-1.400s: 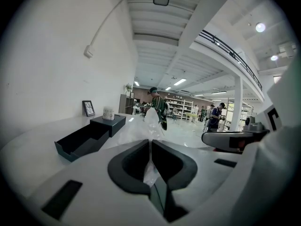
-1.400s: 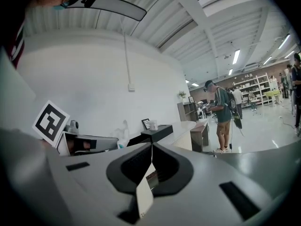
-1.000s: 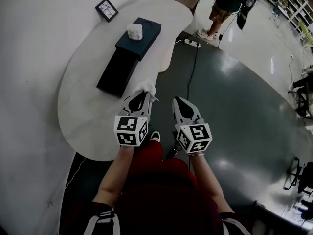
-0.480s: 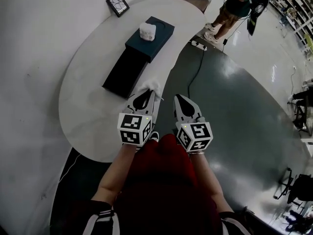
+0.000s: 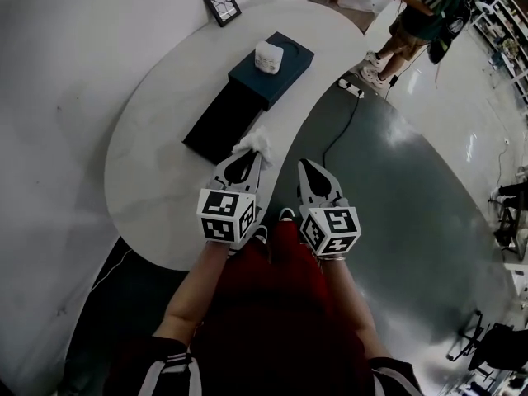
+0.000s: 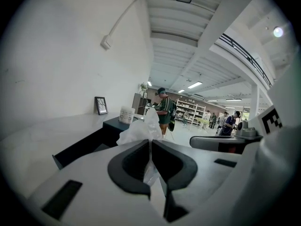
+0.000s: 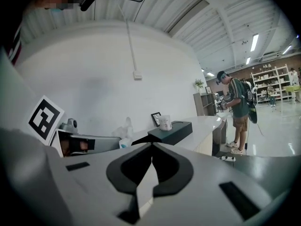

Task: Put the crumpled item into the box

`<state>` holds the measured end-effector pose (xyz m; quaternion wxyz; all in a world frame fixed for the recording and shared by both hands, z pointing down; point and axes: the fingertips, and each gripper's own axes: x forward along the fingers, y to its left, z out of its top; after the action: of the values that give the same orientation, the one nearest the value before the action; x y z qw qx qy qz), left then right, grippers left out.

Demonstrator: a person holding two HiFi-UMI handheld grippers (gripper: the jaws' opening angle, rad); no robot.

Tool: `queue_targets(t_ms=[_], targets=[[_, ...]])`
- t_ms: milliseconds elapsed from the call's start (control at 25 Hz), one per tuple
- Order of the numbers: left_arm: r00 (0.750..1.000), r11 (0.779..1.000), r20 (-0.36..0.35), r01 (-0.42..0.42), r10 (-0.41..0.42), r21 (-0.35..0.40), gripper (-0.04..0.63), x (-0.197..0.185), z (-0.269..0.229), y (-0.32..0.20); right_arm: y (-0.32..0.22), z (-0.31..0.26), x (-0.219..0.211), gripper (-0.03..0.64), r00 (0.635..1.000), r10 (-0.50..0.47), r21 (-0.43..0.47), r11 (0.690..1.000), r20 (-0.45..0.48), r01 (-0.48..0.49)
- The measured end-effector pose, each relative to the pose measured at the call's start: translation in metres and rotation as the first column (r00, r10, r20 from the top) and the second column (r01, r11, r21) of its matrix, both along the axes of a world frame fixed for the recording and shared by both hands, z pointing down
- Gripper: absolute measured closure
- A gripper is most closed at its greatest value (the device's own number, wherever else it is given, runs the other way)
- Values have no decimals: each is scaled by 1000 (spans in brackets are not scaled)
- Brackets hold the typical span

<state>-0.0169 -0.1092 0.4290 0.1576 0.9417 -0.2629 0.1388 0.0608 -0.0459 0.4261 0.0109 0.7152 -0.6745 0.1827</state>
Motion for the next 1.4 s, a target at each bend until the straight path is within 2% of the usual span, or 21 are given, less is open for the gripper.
queue_targets(t_ms=[360, 840, 1200, 1400], targets=[[984, 985, 51, 172, -172, 6, 558, -3, 6, -29, -45, -2, 9, 601, 981, -192, 18, 981, 19, 191], [919, 926, 111, 376, -378, 39, 558, 2, 5, -65, -100, 2, 30, 601, 921, -389, 17, 921, 25, 388], [874, 887, 151, 459, -462, 56, 558, 7, -4, -87, -132, -4, 32, 601, 874, -485, 35, 874, 32, 484], [860, 873, 155, 483, -487, 64, 558, 9, -8, -104, -145, -4, 31, 601, 851, -525, 36, 851, 29, 524]])
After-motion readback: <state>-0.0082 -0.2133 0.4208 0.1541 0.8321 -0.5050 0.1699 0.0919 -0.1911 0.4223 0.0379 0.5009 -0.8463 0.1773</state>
